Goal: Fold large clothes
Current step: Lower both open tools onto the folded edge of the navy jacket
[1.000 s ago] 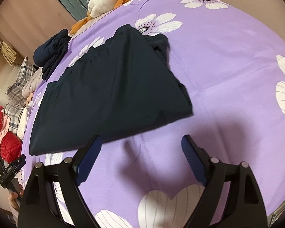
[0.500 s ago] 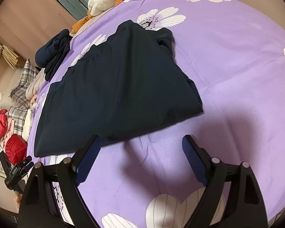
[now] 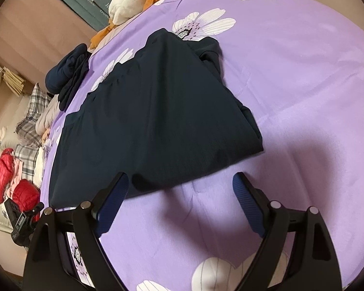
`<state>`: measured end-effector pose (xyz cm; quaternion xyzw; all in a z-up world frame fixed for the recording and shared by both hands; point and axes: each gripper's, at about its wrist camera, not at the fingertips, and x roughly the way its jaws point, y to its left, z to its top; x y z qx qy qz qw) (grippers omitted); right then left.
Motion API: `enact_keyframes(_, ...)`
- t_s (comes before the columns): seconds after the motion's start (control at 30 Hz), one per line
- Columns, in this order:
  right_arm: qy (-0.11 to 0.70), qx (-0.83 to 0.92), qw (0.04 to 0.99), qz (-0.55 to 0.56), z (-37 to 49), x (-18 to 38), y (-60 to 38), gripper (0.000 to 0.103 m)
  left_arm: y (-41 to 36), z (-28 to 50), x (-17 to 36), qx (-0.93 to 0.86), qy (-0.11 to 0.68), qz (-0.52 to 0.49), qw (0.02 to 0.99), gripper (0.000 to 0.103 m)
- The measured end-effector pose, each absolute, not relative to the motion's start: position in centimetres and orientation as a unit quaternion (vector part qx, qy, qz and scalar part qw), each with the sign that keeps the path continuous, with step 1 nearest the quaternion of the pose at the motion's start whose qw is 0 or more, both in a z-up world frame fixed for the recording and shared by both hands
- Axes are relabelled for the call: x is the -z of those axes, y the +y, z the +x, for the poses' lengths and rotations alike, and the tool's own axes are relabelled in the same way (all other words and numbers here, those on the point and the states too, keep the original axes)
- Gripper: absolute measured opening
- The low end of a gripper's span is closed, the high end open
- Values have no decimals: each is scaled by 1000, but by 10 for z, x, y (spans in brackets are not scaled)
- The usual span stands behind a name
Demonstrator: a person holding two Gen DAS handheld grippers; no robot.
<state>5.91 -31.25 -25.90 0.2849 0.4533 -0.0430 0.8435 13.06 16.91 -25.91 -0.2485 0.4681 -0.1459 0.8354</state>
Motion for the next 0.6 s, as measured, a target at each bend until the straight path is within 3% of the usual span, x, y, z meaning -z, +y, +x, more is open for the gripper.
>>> enact_keyframes(0.13, 447, 49, 844, 293, 61, 261, -314, 89, 180, 139, 269, 166, 459, -321, 812, 95)
enact_keyframes(0.6, 400, 59, 845, 350, 67, 266, -325, 90, 192, 152, 281, 160, 439, -415, 781, 95)
